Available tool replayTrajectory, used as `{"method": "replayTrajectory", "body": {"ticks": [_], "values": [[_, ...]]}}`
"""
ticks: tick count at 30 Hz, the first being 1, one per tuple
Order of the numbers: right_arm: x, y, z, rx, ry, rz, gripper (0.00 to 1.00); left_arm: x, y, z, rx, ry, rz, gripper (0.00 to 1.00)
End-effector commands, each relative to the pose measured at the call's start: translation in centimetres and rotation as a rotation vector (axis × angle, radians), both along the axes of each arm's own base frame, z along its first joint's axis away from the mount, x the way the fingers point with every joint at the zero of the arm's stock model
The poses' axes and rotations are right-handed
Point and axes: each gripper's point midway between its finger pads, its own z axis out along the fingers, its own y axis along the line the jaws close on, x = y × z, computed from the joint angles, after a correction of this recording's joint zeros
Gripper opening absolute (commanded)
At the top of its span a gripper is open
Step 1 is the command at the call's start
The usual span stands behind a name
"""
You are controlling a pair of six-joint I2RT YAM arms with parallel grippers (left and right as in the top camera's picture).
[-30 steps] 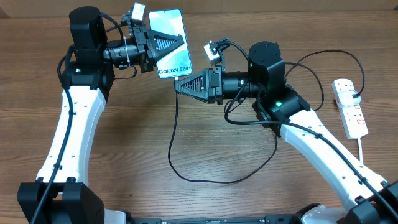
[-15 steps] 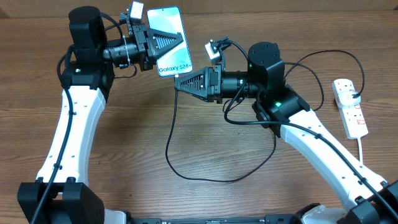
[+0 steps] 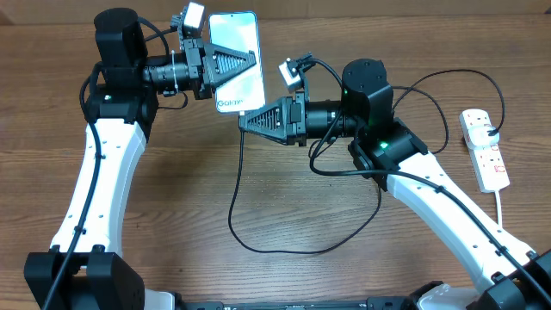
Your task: Plug charger to phone and switch on socket
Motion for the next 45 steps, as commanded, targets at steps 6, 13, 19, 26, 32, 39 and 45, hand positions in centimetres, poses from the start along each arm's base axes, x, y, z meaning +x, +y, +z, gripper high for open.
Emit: {"method": "replayTrajectory", "body": {"ticks": [6,13,19,26,32,39,45], "values": [[2.7,-1.0,2.3,0.027,-0.087,-0.152,0.04,-3.9,-1.5,1.8,-0.059,-0.054,-0.212,0.04],[2.2,-1.6,3.9,0.078,-0.182,-0.099,1.0,-3.1,-1.5,1.6,-0.043,-0.059,-0.169,0.04],[2.4,-3.1,4.0,0.081,-0.207,-0.067,1.0,-2.7,-1.5,1.4,-0.034,-0.062,-0.146,0.04],[1.2,-3.8,0.6,-0.008,-0.226,0.023,1.0,-1.2,-1.3,0.8,0.01,-0.126,-0.063,0.04],[0.3,-4.9,-5.6,-0.208,-0.131,0.013,1.0,0.9,-0.4,-2.4,0.138,-0.096,0.092,0.04],[1.5,-9.9,-14.4,-0.668,0.069,-0.235,1.0,2.5,6.0,-12.9,0.669,0.113,0.424,0.04],[3.4,-14.0,-16.9,-0.907,0.049,-0.414,1.0,0.5,13.1,-18.1,1.125,0.252,0.614,0.04]]}}
